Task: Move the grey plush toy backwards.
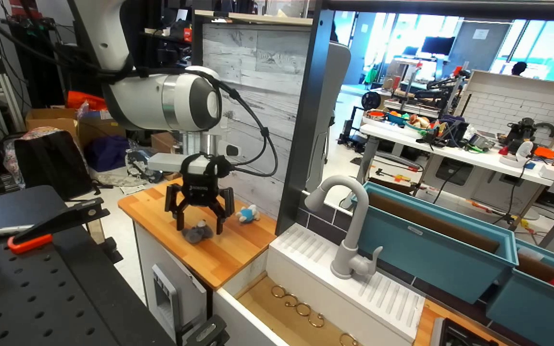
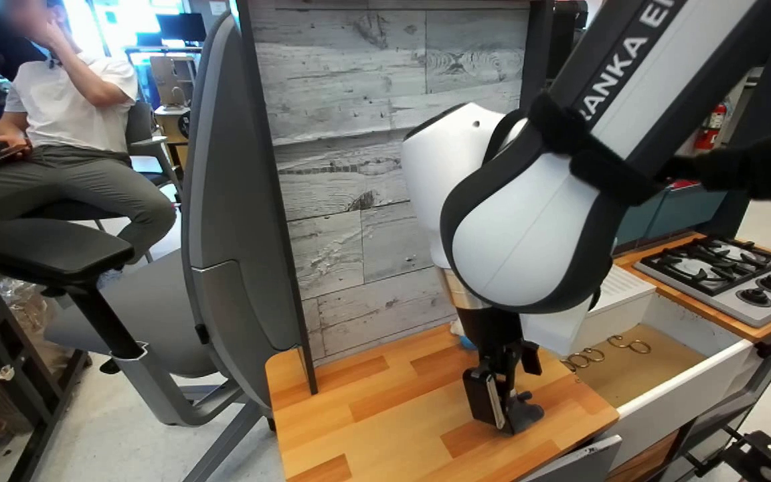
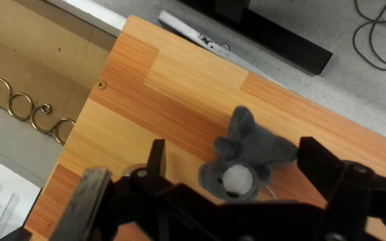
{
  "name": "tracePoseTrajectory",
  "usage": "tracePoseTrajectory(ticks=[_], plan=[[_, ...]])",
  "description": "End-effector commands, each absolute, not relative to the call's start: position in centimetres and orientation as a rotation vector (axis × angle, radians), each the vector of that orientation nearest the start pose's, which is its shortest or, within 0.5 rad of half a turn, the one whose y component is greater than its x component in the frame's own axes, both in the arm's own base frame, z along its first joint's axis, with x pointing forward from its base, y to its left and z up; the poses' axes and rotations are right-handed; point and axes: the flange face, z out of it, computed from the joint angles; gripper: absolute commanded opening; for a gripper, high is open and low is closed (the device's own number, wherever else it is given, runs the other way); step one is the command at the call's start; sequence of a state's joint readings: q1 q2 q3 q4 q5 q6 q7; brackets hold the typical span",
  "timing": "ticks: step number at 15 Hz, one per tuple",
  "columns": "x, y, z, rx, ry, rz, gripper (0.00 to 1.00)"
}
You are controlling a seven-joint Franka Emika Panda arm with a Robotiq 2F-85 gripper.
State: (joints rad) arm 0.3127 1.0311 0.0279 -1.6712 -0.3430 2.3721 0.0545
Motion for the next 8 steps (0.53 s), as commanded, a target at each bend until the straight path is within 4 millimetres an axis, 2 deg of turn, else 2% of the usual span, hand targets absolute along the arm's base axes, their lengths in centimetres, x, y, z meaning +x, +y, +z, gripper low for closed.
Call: tracePoseTrajectory(ticks=[1, 2, 8], plan=[[58.0, 20.0, -1.9, -3.138, -0.949, 0.509, 0.85], [58.3, 20.1, -1.9, -3.133, -0.958, 0.493, 0.74], [59.0, 20.2, -1.8, -3.131, -0.996, 0.468, 0.27]])
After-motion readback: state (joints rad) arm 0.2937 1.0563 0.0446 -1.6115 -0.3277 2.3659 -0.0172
